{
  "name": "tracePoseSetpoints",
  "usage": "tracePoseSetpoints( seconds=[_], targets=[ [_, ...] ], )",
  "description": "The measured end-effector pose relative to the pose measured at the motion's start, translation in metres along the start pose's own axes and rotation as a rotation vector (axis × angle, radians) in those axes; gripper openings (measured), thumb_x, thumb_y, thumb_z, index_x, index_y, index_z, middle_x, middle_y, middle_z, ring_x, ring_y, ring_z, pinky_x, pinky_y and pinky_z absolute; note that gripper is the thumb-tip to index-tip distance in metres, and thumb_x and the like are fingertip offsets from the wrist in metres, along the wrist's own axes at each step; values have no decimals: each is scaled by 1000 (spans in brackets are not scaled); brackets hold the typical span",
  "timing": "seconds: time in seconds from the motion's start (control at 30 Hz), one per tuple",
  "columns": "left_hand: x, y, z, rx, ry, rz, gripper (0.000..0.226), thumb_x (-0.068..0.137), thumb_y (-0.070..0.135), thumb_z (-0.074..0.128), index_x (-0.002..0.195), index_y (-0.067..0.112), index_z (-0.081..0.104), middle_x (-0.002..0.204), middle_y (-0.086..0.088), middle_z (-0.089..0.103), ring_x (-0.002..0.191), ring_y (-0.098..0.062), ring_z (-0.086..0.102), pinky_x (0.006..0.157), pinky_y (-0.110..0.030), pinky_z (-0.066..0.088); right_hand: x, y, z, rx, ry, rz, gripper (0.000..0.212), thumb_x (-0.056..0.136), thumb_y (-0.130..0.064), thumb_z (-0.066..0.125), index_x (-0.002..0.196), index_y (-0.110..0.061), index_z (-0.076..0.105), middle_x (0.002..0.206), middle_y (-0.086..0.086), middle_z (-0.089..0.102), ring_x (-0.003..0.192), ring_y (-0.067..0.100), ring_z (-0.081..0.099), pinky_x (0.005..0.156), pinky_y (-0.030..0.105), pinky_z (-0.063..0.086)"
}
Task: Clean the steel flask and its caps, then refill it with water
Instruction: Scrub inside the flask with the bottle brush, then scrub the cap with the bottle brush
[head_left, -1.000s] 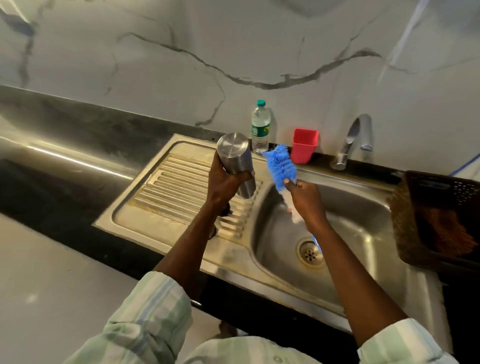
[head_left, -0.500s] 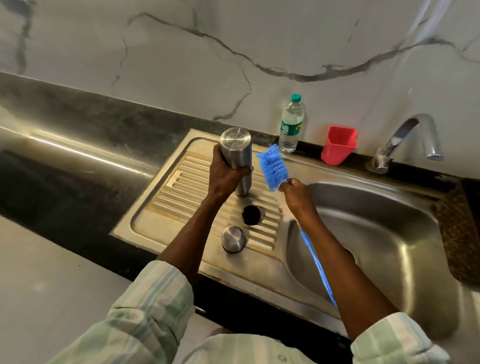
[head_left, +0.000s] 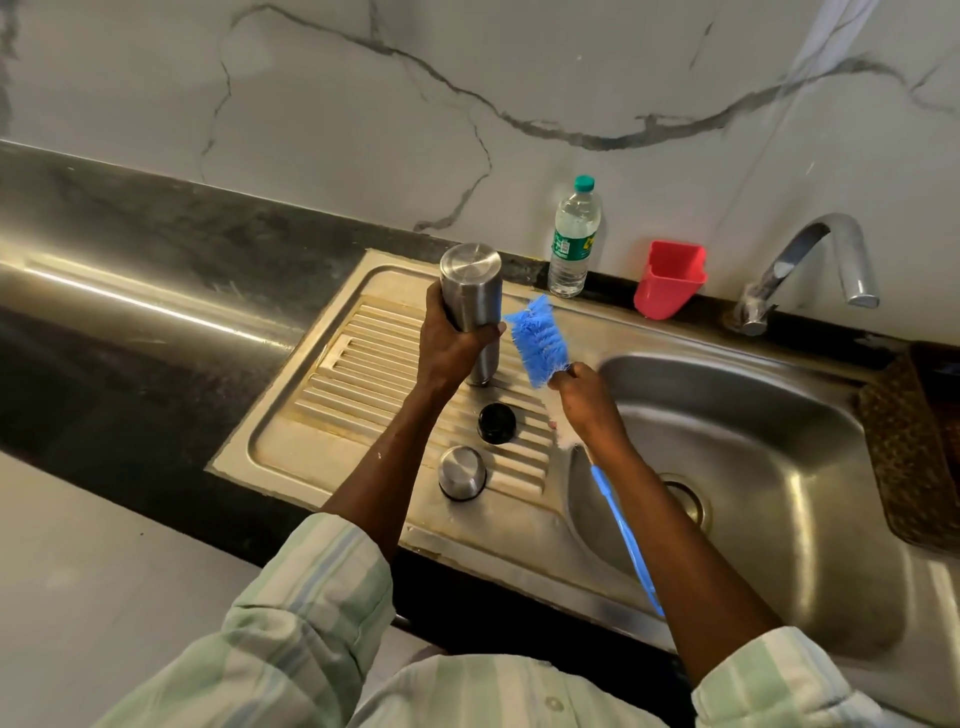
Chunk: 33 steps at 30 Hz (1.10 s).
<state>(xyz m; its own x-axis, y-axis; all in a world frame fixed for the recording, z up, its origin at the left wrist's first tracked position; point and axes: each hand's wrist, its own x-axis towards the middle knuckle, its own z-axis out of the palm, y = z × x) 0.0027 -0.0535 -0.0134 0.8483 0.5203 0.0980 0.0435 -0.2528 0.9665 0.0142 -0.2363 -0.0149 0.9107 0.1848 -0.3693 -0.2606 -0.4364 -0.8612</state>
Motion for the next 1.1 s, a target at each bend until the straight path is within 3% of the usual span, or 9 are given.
tracePoseSetpoints(
  seconds=[0.17, 0.33, 0.5, 0.63, 0.73, 0.8, 0.87, 0.97, 1.1],
  targets=[
    [-4, -1, 0, -12, -14, 9, 90, 65, 29, 88, 138, 17, 38, 131, -6, 55, 118, -22, 56, 98, -44, 52, -14, -3, -4, -34, 11, -21, 19, 92, -27, 50, 94, -11, 59, 80, 7, 57, 70, 20, 52, 64, 34, 40],
    [-10, -4, -4, 2, -46, 9, 107, 66, 33, 89, 151, 19, 25, 145, -7, 46, 131, -22, 46, 102, -30, 43, -19, 6, -6, -9, -16, -14, 12, 90, -30, 50, 88, -20, 56, 85, 13, 62, 72, 29, 59, 65, 38, 46],
    [-35, -15, -8, 37, -4, -53, 112, 69, 38, 89, 155, 21, 19, 156, -9, 35, 141, -20, 36, 109, -31, 33, -30, 15, -12, -8, -20, -26, 13, 85, -33, 53, 91, -22, 56, 87, 9, 64, 77, 33, 65, 71, 50, 55],
    [-70, -23, -9, -15, 67, -115, 98, 75, 46, 81, 153, 19, 27, 151, -9, 40, 135, -17, 42, 108, -32, 37, -44, 27, -17, -2, -38, -23, 25, 75, -37, 56, 94, -21, 51, 91, 7, 63, 84, 36, 65, 76, 54, 56],
    [-97, -30, -10, -30, 160, -150, 73, 86, 40, 73, 146, 15, 40, 141, -8, 51, 128, -17, 49, 107, -36, 42, -55, 35, -22, -8, -104, -19, 24, 73, -36, 57, 91, -23, 48, 94, 15, 64, 84, 39, 65, 74, 54, 55],
    [-115, -36, -11, 3, 198, -177, 55, 91, 37, 69, 137, 13, 50, 133, -6, 57, 124, -17, 54, 107, -42, 44, -62, 40, -27, -1, -154, -22, 19, 79, -28, 59, 93, -22, 49, 96, 15, 64, 77, 33, 63, 70, 49, 54],
    [-133, -43, -12, 53, 210, -210, 50, 92, 37, 68, 133, 12, 55, 132, -4, 59, 123, -16, 54, 106, -43, 45, -68, 47, -32, -1, -231, -40, 23, 85, -17, 62, 105, -18, 50, 96, 8, 62, 74, 19, 60, 64, 33, 51],
    [-155, -53, -13, 151, 174, -223, 64, 86, 34, 75, 140, 12, 49, 140, -5, 54, 127, -14, 49, 107, -37, 43, -75, 56, -40, -76, -325, -120, 46, 82, -4, 66, 123, -15, 47, 103, 0, 59, 84, 10, 59, 66, 16, 48],
    [-173, -63, -6, 257, 116, -259, 88, 76, 28, 85, 147, 11, 37, 148, -11, 45, 132, -21, 45, 111, -35, 39, -83, 68, -50, -63, -393, -192, 60, 81, 0, 67, 134, -20, 50, 115, 4, 64, 99, 15, 65, 82, 25, 53]
  ],
)
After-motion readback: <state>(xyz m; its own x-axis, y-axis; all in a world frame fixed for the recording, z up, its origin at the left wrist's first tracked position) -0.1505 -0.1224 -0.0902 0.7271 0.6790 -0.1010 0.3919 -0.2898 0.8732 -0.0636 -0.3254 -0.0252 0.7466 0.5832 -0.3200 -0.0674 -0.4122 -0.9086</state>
